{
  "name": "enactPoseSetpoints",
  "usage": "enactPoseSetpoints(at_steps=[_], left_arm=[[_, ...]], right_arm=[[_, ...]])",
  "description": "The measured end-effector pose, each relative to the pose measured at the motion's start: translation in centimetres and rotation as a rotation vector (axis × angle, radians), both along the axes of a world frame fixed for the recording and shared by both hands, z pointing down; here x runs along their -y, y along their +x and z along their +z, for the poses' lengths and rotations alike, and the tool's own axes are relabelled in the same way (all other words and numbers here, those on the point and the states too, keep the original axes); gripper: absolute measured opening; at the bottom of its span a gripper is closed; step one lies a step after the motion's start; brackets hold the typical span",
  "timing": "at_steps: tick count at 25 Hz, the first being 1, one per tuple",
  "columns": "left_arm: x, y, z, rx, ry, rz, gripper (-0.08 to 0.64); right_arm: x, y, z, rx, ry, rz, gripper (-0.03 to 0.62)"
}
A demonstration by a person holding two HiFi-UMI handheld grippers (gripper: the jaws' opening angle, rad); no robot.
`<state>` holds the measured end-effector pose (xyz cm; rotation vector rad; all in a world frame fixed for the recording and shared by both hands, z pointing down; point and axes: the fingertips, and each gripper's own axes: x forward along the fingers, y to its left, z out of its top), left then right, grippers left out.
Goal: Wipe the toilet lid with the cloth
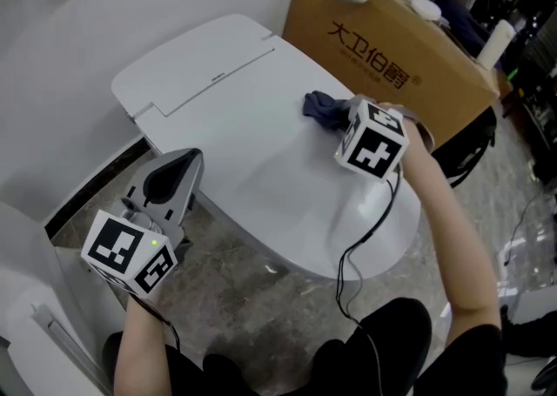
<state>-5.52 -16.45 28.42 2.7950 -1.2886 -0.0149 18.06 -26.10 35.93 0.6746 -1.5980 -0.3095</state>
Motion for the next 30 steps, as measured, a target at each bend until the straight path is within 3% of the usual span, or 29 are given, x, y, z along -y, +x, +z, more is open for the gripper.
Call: enactPoseSetpoints(at_steps=[30], left_arm=[[-0.5,0.2,0.4,0.026,0.0,0.005,0.012]], right_arm=[[-9.8,-4.4,-0.3,0.026,-0.062,-0.055,0.067]])
